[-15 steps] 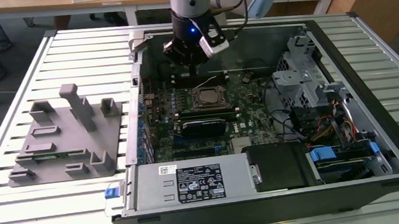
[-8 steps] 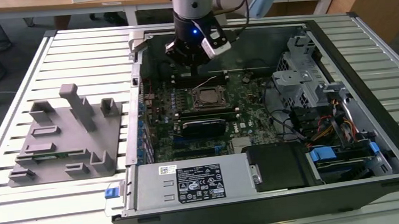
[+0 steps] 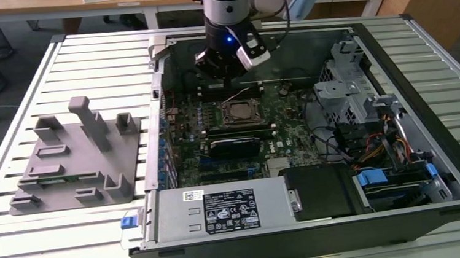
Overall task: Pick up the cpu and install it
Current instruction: 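Install the first cpu locking lever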
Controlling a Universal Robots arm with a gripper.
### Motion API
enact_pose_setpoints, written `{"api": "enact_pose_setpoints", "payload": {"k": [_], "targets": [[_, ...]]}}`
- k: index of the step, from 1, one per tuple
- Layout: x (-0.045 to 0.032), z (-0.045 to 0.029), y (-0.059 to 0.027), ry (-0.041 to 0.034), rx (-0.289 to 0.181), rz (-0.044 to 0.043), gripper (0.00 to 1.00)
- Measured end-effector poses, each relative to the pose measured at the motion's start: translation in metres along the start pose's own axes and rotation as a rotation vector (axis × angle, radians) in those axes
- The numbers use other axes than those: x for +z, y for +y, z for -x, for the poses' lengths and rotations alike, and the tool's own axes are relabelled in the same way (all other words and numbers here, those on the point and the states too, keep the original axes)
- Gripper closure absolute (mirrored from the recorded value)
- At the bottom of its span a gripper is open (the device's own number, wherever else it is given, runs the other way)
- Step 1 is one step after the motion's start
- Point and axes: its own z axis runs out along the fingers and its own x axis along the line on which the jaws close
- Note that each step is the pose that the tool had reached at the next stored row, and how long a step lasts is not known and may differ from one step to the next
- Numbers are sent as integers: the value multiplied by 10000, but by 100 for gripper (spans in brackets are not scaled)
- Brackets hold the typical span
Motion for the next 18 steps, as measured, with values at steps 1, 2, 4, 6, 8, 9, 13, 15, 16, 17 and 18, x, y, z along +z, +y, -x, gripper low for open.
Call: {"api": "enact_pose_setpoints", "payload": {"k": [1, 2, 4, 6, 8, 9, 13, 15, 16, 17, 18], "targets": [[6, 16, 0, 1, -1, -1, 89], [12, 33, -1, 0, -1, 0, 89], [24, 63, 0, -1, -1, 0, 89], [38, 80, 0, -2, -1, -4, 89], [51, 95, 0, 0, -4, -11, 89], [58, 102, 1, 0, -7, -16, 89], [93, 128, 10, 0, -9, -86, 89], [109, 141, 15, 1, -9, -108, 89], [116, 147, 17, 0, -10, -117, 89], [123, 153, 20, 0, -10, -126, 89], [129, 159, 22, -1, -10, -133, 89]]}}
